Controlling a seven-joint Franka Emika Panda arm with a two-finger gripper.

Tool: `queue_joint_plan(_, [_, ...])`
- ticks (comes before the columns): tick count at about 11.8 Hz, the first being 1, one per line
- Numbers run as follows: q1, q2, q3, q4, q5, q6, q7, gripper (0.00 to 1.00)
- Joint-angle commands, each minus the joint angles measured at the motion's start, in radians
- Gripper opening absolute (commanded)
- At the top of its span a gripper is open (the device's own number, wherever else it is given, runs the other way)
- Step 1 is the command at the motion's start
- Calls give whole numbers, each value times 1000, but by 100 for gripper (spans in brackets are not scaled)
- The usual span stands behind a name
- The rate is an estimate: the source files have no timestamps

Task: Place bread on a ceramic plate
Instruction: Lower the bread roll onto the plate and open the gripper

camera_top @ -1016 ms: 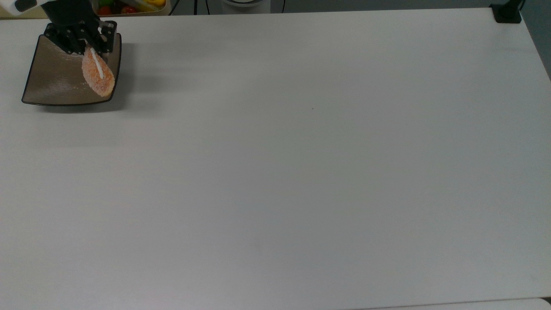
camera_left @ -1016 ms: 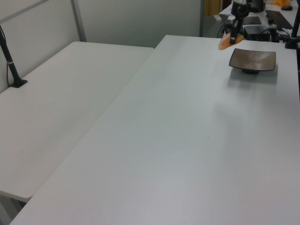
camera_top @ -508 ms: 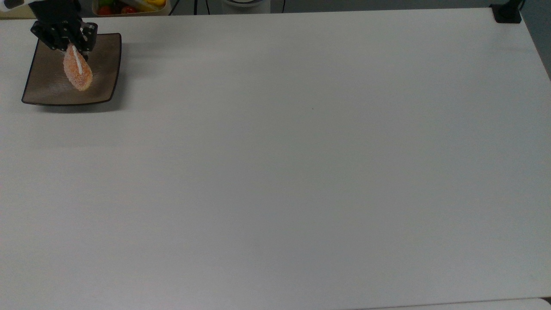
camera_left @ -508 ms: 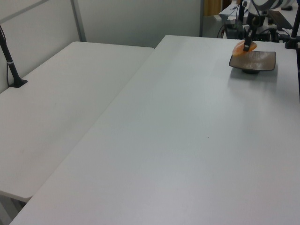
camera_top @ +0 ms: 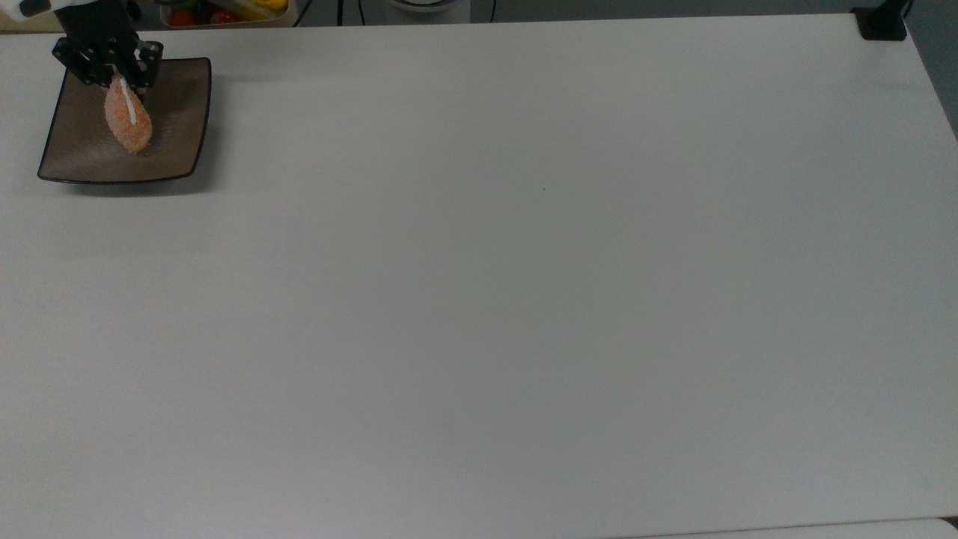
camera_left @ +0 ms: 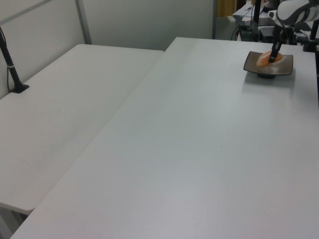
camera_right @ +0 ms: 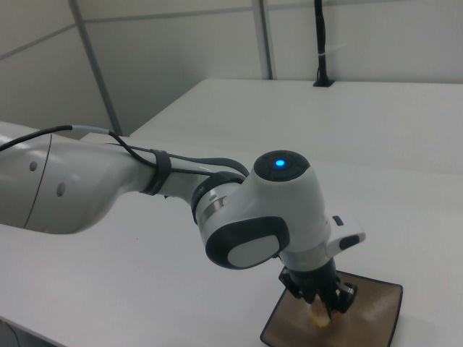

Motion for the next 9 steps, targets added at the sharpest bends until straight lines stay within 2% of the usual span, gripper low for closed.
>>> queue_joint_plan(1, [5,-12,-12,-24,9,22,-29,52])
queue_joint_plan(3, [5,-12,-12,-22,14,21,-20,70])
queue_joint_plan(6, [13,-24,-12,-16,18,-1,-10,82])
queue_joint_plan(8, [25,-47,-10,3,20,-38,17,100])
queue_joint_plan(9, [46,-63,-7,40,20,-103,60,100])
